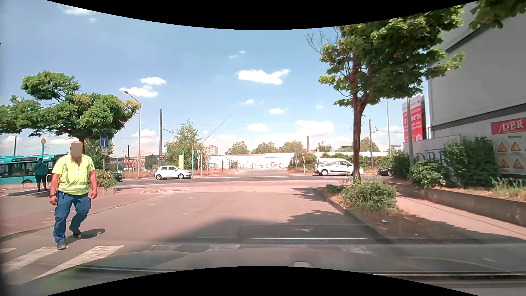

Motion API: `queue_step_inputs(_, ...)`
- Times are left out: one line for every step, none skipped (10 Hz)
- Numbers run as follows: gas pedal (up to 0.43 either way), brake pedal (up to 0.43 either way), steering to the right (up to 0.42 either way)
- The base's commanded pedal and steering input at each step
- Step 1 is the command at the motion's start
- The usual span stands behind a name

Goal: Follow the waypoints while adhering to traffic rules and regulations

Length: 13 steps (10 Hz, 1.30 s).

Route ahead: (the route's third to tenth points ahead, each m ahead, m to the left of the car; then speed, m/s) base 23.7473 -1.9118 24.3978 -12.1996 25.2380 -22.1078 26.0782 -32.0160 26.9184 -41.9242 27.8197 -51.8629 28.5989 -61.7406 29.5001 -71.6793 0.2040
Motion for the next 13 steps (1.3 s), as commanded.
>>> queue_step_inputs(0.000,0.189,-0.011)
queue_step_inputs(0.000,0.183,-0.010)
queue_step_inputs(0.000,0.183,-0.010)
queue_step_inputs(0.000,0.177,-0.010)
queue_step_inputs(0.000,0.177,-0.010)
queue_step_inputs(0.000,0.177,-0.010)
queue_step_inputs(0.000,0.177,-0.010)
queue_step_inputs(0.000,0.171,-0.011)
queue_step_inputs(0.000,0.171,-0.011)
queue_step_inputs(0.000,0.177,-0.011)
queue_step_inputs(0.000,0.177,-0.011)
queue_step_inputs(0.000,0.171,-0.011)
queue_step_inputs(0.000,0.165,-0.011)
